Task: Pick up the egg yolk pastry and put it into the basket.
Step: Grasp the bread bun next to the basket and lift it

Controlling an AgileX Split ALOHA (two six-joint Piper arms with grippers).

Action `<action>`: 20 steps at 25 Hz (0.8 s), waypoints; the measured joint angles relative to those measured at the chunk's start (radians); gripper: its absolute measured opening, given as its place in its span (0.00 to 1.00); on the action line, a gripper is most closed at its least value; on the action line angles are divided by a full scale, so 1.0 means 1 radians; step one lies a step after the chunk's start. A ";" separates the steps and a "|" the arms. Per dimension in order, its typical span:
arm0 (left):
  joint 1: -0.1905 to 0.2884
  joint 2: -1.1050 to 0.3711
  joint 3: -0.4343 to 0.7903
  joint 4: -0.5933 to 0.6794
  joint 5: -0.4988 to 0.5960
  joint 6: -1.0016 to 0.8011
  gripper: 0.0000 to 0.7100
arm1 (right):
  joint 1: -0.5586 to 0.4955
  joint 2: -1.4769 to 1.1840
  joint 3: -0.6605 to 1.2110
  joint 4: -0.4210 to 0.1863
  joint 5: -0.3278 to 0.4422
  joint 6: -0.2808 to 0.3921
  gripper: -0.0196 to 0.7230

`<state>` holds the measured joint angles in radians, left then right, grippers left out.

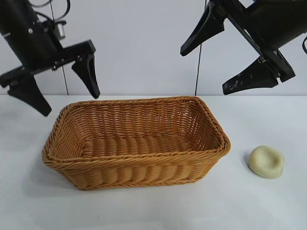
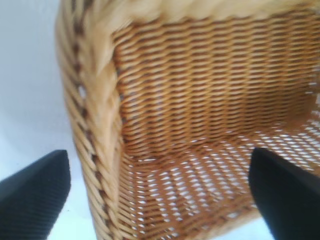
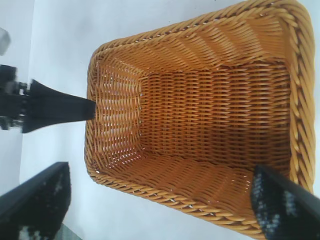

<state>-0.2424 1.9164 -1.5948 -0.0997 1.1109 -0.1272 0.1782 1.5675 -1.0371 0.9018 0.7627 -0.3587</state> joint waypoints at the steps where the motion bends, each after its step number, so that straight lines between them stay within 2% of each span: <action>1: 0.008 0.001 0.000 0.026 0.004 -0.005 0.98 | 0.000 0.000 0.000 0.000 0.000 0.000 0.96; 3: 0.021 0.001 0.000 0.038 0.006 -0.007 0.98 | 0.000 0.000 0.000 0.000 0.000 0.000 0.96; 10: 0.157 0.001 0.000 0.086 0.058 0.005 0.98 | 0.000 0.000 0.000 0.000 0.000 0.000 0.96; 16: 0.169 -0.009 0.000 0.114 0.098 0.032 0.98 | 0.000 0.000 0.000 0.000 0.001 0.000 0.96; 20: 0.169 -0.089 0.024 0.119 0.098 0.034 0.98 | 0.000 0.000 0.000 0.000 0.002 0.000 0.96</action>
<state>-0.0731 1.8270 -1.5704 0.0197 1.2087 -0.0934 0.1782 1.5675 -1.0371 0.9018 0.7646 -0.3587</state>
